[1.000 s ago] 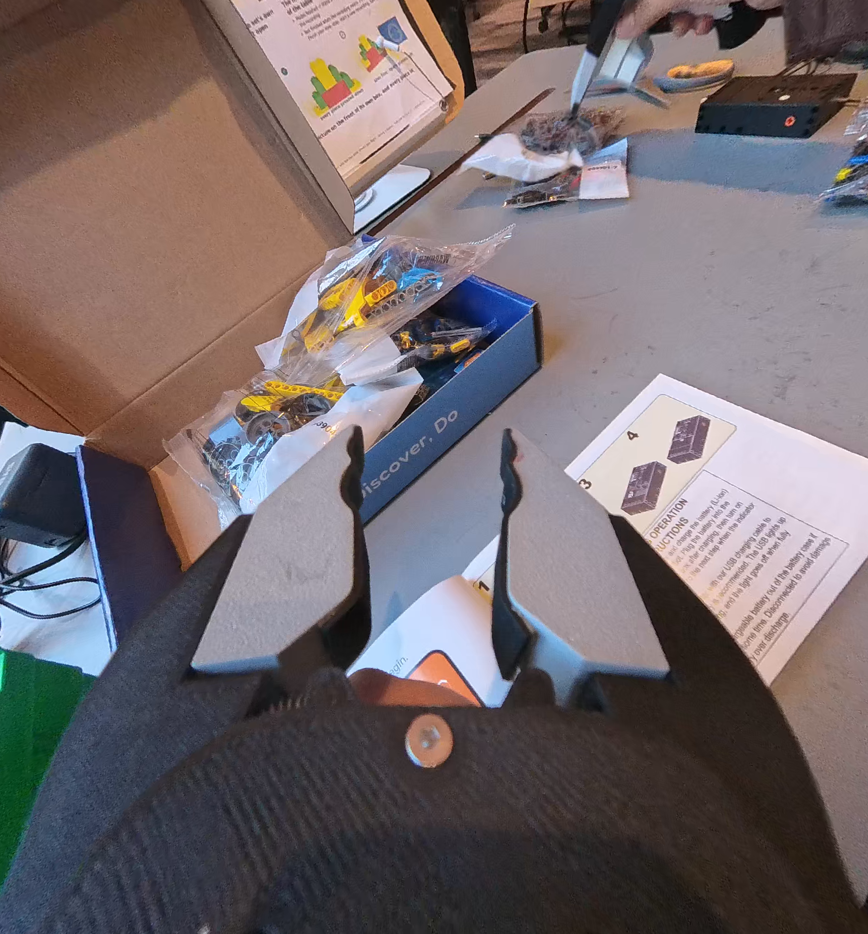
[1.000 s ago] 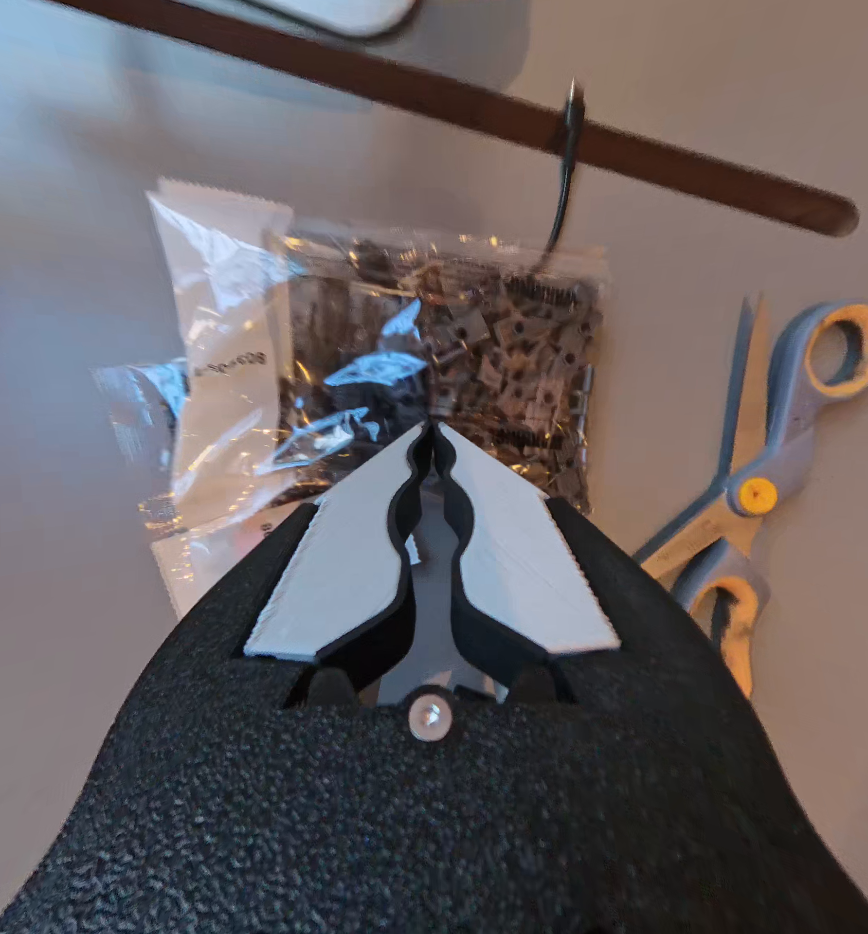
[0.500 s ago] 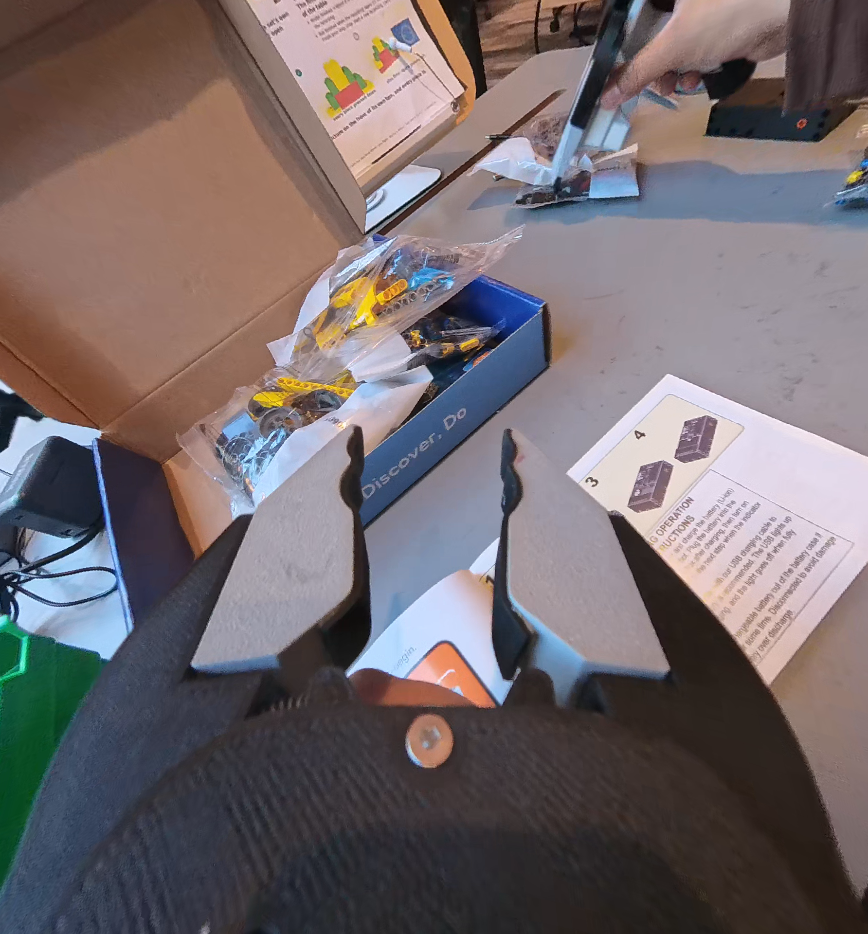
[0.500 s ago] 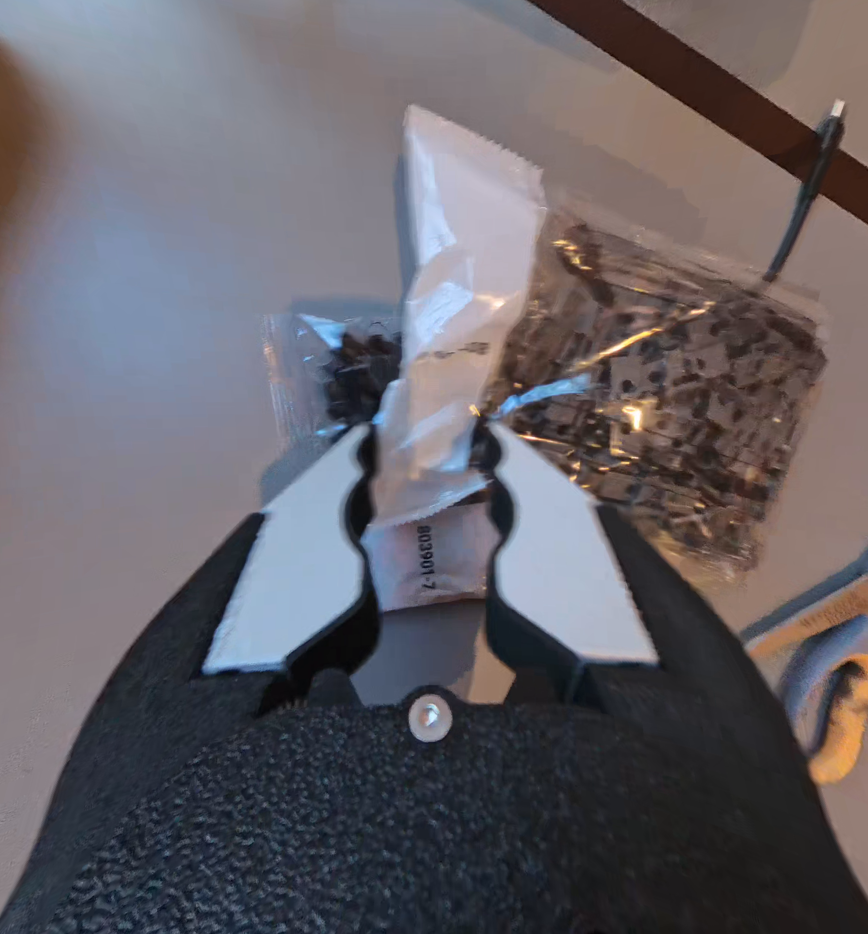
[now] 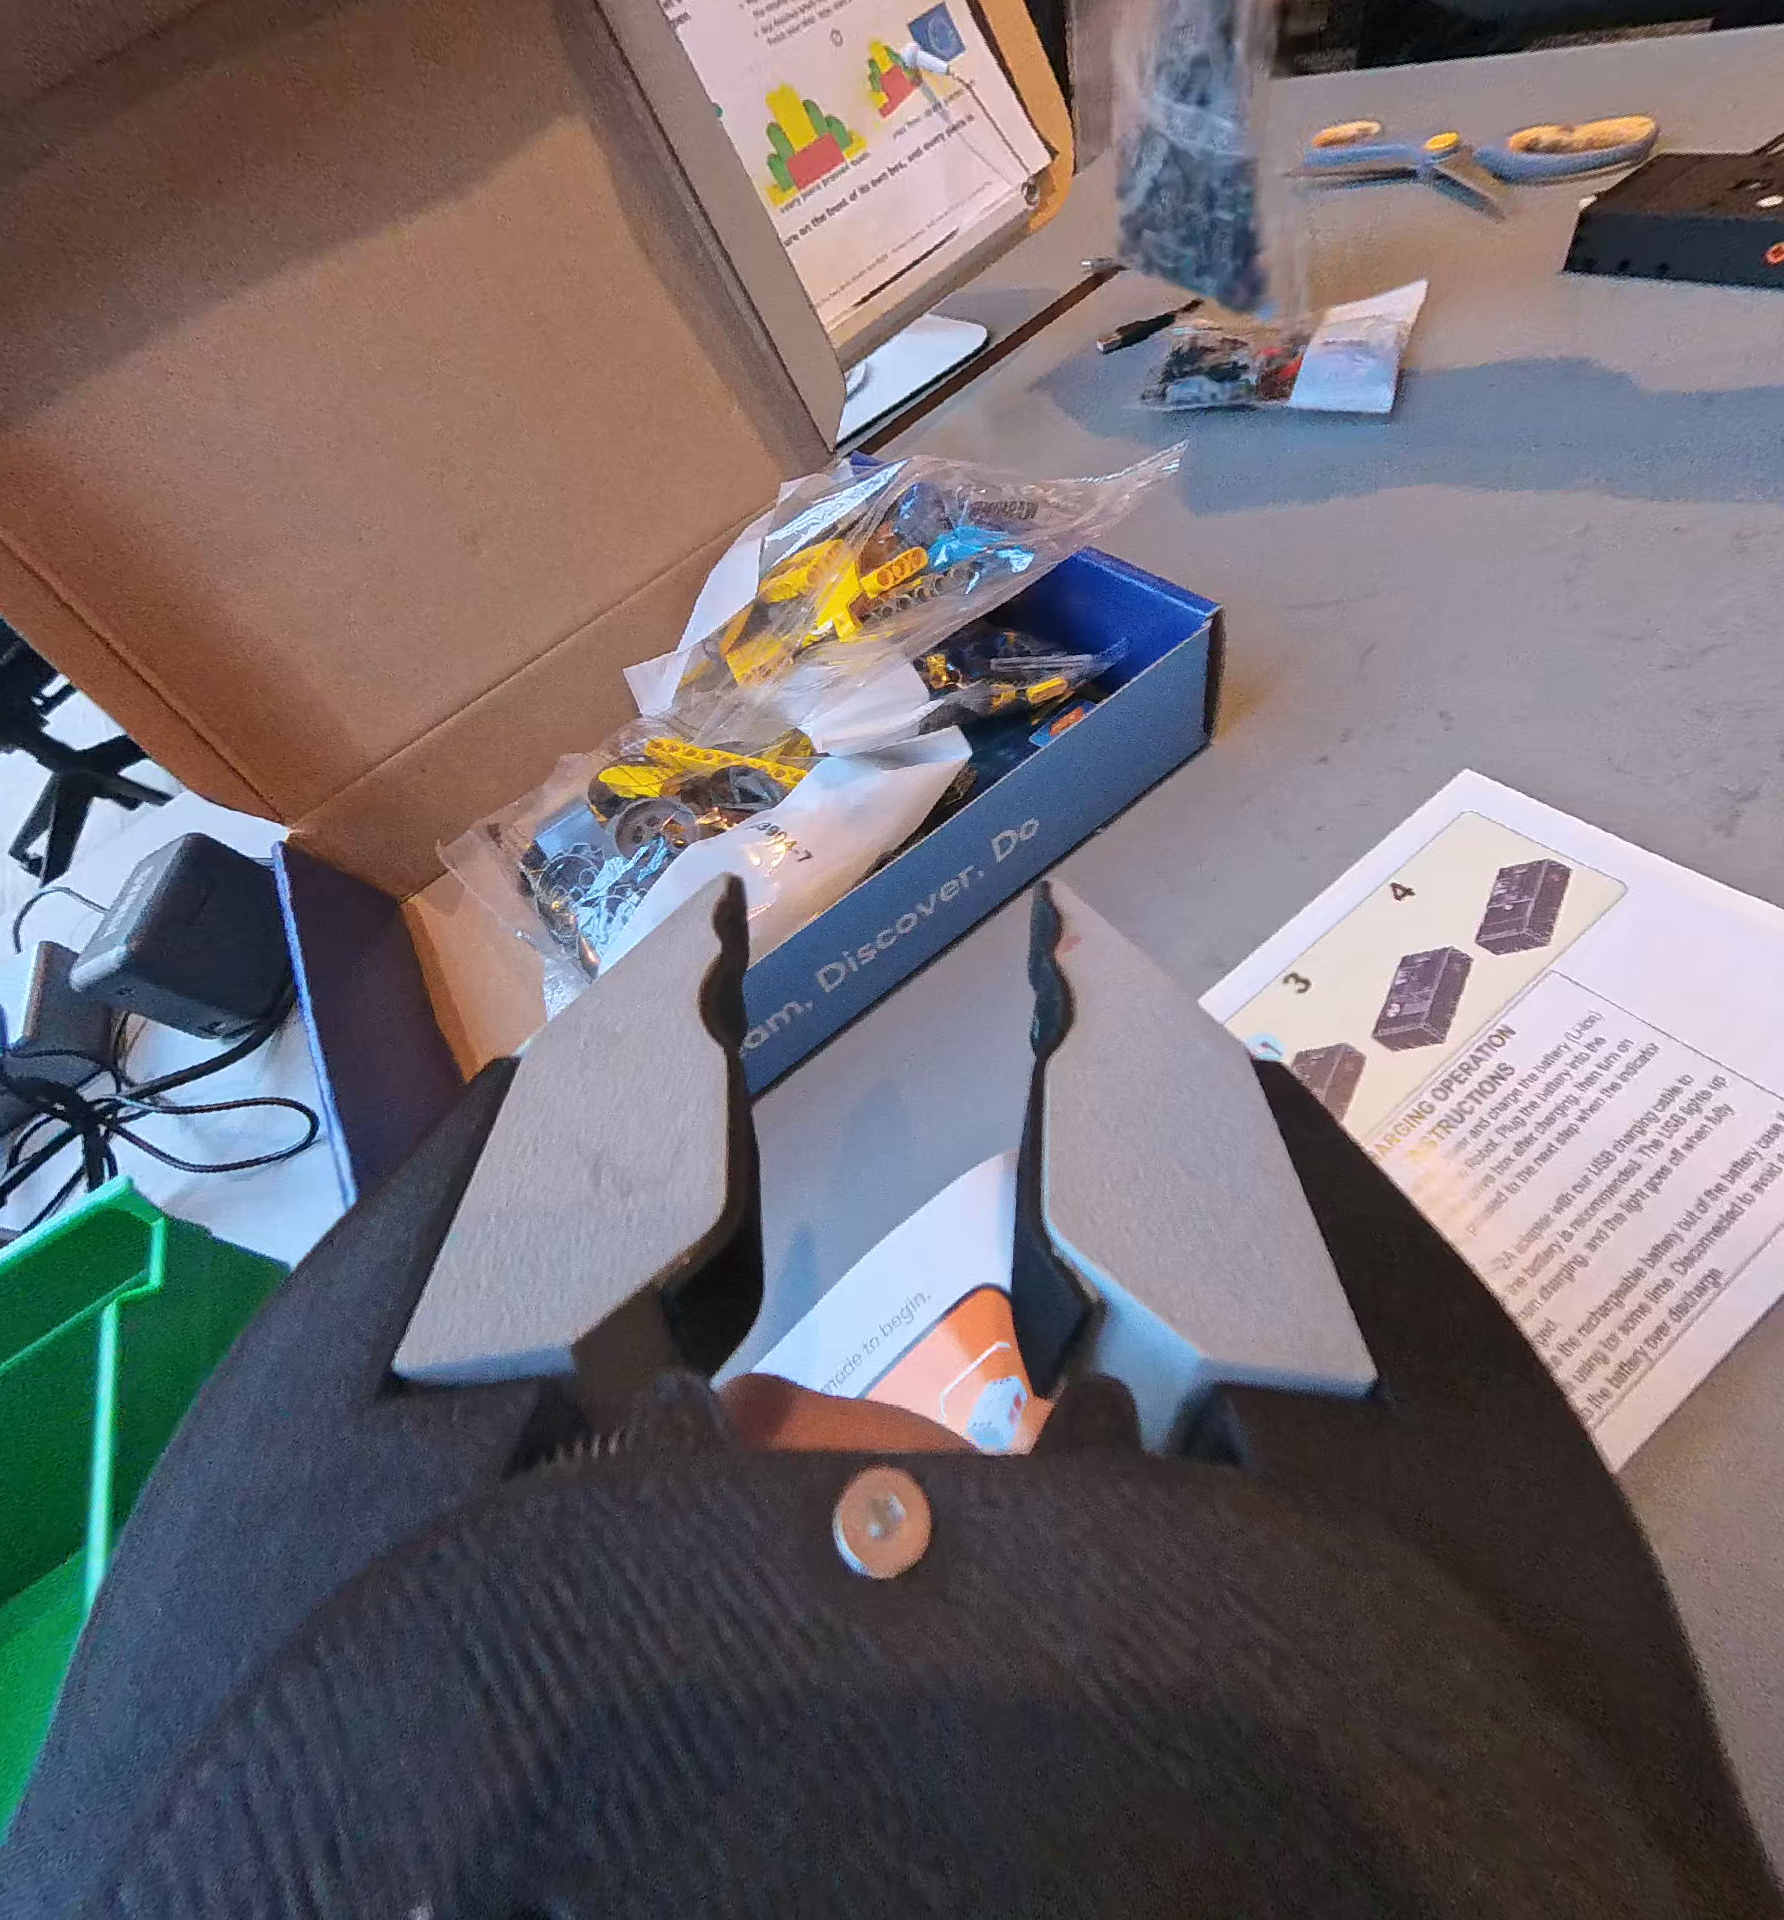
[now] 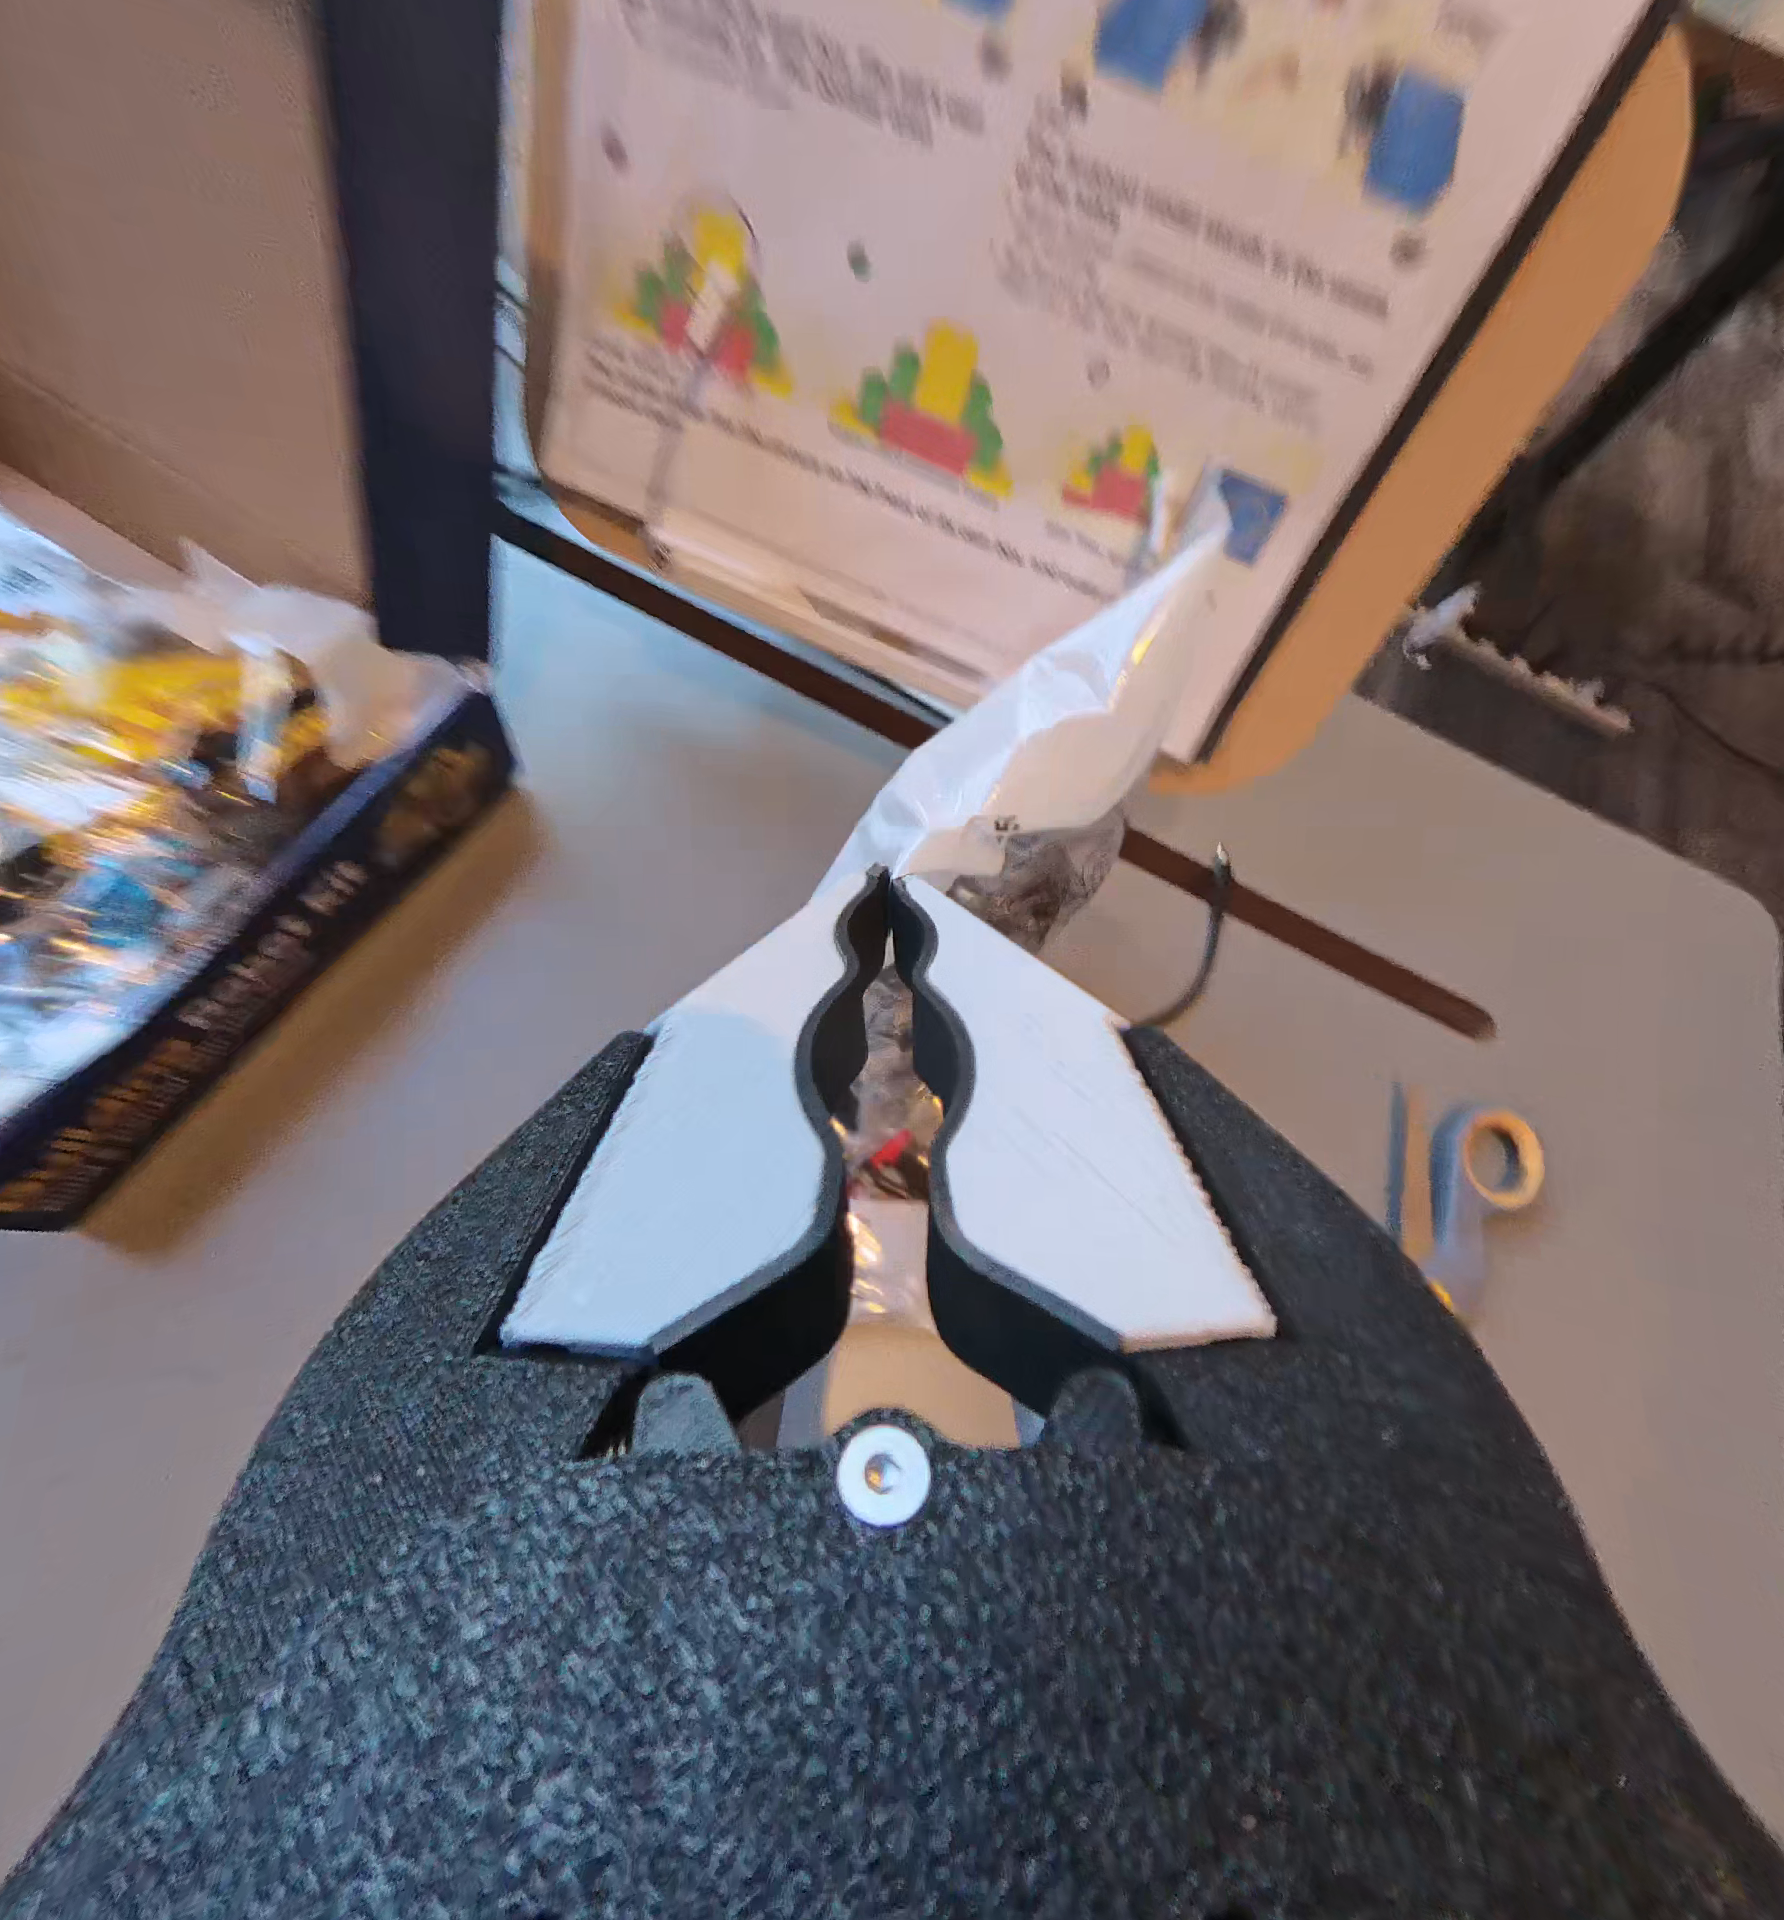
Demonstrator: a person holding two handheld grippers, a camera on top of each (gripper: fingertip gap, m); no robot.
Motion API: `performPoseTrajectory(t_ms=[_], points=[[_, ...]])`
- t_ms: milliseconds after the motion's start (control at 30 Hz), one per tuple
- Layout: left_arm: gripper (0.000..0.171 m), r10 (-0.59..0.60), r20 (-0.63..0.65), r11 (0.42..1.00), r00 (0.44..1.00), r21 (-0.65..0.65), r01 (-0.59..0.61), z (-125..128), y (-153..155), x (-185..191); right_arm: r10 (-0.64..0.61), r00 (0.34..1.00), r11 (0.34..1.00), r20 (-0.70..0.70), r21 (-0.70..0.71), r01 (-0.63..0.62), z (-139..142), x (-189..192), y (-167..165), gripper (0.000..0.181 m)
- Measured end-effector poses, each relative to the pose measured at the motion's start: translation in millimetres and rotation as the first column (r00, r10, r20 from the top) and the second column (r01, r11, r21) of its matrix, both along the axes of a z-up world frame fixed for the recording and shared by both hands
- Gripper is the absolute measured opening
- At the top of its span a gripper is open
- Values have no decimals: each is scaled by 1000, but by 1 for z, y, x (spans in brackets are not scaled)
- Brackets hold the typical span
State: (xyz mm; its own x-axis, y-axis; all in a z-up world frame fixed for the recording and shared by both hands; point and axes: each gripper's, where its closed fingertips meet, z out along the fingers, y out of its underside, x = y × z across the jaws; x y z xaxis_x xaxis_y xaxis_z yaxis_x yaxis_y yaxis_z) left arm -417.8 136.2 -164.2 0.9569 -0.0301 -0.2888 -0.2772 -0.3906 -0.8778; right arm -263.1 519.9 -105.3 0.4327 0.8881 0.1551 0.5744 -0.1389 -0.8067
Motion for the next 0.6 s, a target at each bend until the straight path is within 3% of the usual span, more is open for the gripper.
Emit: performPoseTrajectory(t_ms=[233, 433, 500, 600], points=[[52, 33, 5, 999, 999, -11, -33, 0, -4, -10, 235, 960, 969, -151, -39, -243, 52, -60, -87, 0], [53, 30, 18, 999, 999, -35, -29, -3, -7, -9, 474, 873, 862, -110, -141, -486, 22, -109, -165, 0], [53, 25, 16, 999, 1000, -34, -25, -2, -6, -7, 485, 871, 865, -75, -105, -491, 15, -123, -176, 0], [53, 18, 18, 999, 1000, -37, -17, -3, -5, -5, 514, 856, 857, -58, 14, -515, 27, -147, -193, 0]])
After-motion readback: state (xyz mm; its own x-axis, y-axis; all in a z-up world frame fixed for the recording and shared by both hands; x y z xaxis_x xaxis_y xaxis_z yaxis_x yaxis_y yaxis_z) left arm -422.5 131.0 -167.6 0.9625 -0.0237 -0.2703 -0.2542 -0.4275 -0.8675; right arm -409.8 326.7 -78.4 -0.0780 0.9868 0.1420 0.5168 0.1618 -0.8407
